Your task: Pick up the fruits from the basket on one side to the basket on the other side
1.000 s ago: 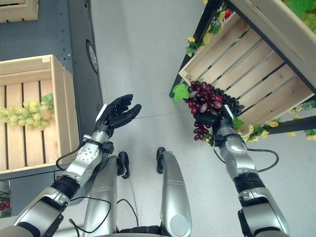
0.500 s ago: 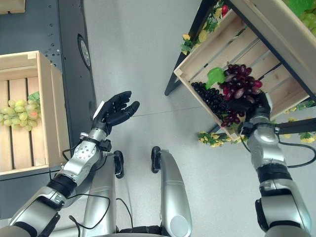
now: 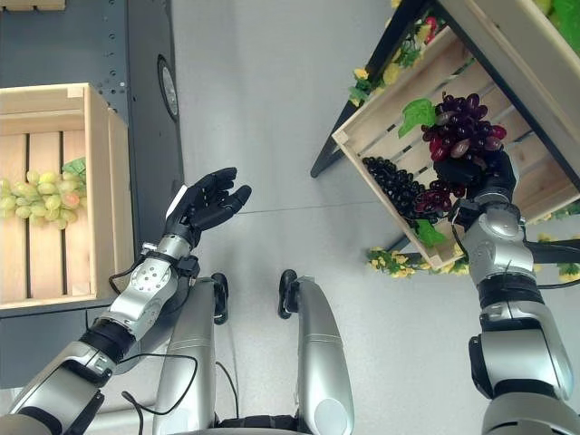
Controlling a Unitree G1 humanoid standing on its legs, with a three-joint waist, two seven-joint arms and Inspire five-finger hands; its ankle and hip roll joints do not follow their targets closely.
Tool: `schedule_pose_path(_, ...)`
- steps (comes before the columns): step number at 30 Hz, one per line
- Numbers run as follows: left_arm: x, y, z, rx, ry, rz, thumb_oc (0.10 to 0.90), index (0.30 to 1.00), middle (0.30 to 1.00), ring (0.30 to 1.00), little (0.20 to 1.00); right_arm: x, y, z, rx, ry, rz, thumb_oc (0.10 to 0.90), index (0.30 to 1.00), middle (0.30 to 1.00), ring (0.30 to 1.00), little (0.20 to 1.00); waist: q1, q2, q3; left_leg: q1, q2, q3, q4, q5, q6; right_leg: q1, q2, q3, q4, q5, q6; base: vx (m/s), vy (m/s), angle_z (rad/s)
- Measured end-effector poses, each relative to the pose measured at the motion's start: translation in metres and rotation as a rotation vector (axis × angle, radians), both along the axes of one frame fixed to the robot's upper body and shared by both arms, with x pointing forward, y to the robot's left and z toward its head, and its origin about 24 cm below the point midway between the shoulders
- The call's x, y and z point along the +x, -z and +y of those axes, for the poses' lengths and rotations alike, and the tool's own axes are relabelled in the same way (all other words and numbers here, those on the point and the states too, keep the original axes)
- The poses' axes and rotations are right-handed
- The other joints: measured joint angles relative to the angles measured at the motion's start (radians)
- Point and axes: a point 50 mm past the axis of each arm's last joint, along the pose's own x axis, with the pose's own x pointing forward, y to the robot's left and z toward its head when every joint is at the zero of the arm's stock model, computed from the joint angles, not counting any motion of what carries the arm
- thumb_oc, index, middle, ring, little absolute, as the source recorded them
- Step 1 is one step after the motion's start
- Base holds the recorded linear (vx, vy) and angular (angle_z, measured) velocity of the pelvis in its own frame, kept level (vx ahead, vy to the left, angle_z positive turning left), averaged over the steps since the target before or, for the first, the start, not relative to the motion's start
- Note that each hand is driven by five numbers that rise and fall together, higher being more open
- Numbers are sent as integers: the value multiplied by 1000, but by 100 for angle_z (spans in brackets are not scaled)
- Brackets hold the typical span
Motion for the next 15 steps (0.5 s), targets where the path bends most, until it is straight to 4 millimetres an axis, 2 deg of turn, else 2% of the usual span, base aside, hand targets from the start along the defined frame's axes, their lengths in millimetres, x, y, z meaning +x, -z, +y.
schedule_pose_path(15,-1,2,-1,13,26,8,800,900,900,900,900,4,-8,-6,17,103,28,800,900,900,900,900,1,1,0,19,-5,9,-7,-3,8,16,-11,-4,-1,-7,4,2,5,0)
